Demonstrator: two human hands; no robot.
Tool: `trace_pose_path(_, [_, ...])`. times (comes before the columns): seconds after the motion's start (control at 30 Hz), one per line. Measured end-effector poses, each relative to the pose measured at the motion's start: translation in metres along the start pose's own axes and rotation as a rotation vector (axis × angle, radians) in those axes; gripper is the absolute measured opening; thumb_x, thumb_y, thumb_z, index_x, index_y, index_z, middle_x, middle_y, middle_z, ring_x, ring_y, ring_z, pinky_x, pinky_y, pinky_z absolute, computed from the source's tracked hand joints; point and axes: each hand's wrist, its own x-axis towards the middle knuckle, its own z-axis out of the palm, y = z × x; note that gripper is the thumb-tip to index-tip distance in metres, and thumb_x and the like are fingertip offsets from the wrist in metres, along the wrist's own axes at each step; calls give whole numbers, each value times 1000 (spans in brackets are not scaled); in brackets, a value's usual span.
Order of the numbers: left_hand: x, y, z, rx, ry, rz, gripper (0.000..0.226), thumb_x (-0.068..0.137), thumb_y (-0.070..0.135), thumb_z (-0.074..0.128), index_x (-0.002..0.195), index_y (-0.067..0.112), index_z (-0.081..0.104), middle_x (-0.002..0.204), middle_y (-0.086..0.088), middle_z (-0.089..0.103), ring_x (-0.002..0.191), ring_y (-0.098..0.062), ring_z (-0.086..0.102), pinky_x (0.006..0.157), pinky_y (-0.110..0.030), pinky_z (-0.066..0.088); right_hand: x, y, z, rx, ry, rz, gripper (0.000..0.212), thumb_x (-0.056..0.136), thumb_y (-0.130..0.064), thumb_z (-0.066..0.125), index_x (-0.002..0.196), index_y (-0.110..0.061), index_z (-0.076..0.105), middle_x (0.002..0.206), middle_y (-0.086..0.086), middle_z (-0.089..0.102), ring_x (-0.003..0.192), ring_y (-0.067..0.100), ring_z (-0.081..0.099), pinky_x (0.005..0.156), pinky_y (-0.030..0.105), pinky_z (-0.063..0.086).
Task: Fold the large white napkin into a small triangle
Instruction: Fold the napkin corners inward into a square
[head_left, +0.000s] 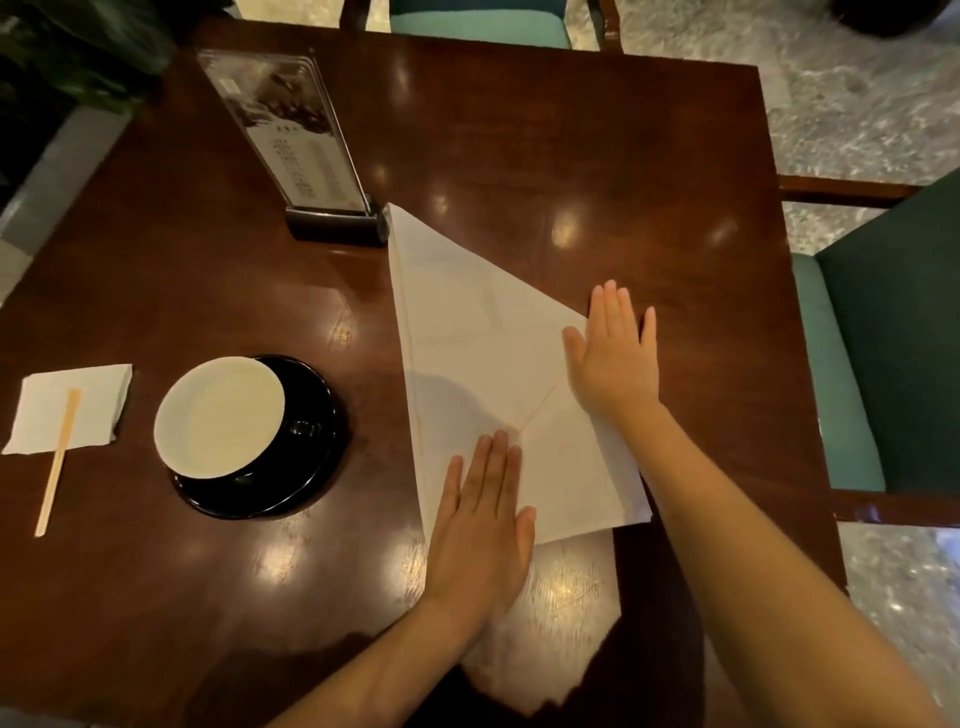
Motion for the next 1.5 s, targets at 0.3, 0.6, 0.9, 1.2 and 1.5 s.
trace_pose_path(0.3, [1, -1, 0, -28, 4, -7, 57, 97, 33, 15, 143, 0, 26, 151, -16, 26, 141, -27, 20, 110, -47, 18, -66, -12, -15, 202, 117, -145, 59, 99, -39, 20, 148, -5, 16, 157, 12, 13, 145, 27, 7, 119, 44, 2])
trace_pose_path(0.6, [1, -3, 0, -3, -3, 26, 59, 94, 35, 23, 143, 2, 26, 152, -15, 25, 141, -26, 20, 110, -47, 18, -122, 13, 8, -5, -69, -287, 64, 97, -51, 16, 150, -16, 8, 158, 2, 4, 146, 17, 0, 117, 44, 2])
trace_pose_path(0.9, [0, -17, -1, 22, -78, 116, 67, 97, 47, 2, 145, 5, 22, 154, -13, 20, 143, -25, 16, 108, -47, 19, -114, 35, -10, 80, 57, -96, 49, 96, -33, 43, 137, -6, 42, 145, 9, 42, 131, 33, 40, 102, 44, 38])
trace_pose_path(1.2, [0, -18, 1, -20, -79, 141, 62, 99, 44, 10, 147, 6, 22, 155, -10, 18, 143, -25, 15, 109, -46, 17, -18, 6, -50, 811, -46, 333, 36, 90, -28, 58, 97, 7, 66, 94, 24, 68, 83, 39, 61, 72, 49, 51])
trace_pose_path(1.5, [9, -2, 2, -16, -119, 174, 63, 99, 45, 10, 146, 6, 24, 154, -12, 24, 142, -27, 17, 108, -47, 19, 8, 32, -43, 796, 55, 426, 19, 82, -6, 54, 76, 5, 69, 85, 16, 71, 82, 32, 64, 71, 42, 54])
